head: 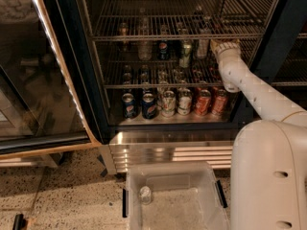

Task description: Pick coke can from middle shelf of fridge

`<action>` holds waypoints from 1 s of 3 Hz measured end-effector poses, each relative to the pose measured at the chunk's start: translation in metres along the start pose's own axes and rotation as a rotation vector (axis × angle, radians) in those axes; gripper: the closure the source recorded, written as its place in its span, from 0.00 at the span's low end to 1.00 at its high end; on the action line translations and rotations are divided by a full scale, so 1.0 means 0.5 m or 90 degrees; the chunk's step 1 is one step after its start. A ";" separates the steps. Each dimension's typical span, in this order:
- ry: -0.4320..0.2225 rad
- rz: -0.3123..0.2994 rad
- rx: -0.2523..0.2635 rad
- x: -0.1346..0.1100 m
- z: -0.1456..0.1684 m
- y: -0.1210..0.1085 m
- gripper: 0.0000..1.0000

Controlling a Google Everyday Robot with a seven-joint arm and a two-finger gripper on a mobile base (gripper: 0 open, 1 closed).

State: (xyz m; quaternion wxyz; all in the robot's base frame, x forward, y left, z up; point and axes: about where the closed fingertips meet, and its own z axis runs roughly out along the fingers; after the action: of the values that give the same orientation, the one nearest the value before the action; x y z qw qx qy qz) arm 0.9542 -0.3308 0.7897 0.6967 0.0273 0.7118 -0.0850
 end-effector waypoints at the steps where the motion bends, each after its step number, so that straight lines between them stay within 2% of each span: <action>1: 0.003 -0.003 0.008 0.000 0.008 -0.008 0.40; 3: 0.025 -0.002 0.017 0.016 0.031 -0.017 0.40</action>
Offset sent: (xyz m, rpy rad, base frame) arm 0.0179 -0.0175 -0.0047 0.0093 0.0427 -0.0333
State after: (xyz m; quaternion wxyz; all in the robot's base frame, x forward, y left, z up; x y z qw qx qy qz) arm 0.9676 -0.3422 0.7823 0.6822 0.0372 0.7240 -0.0947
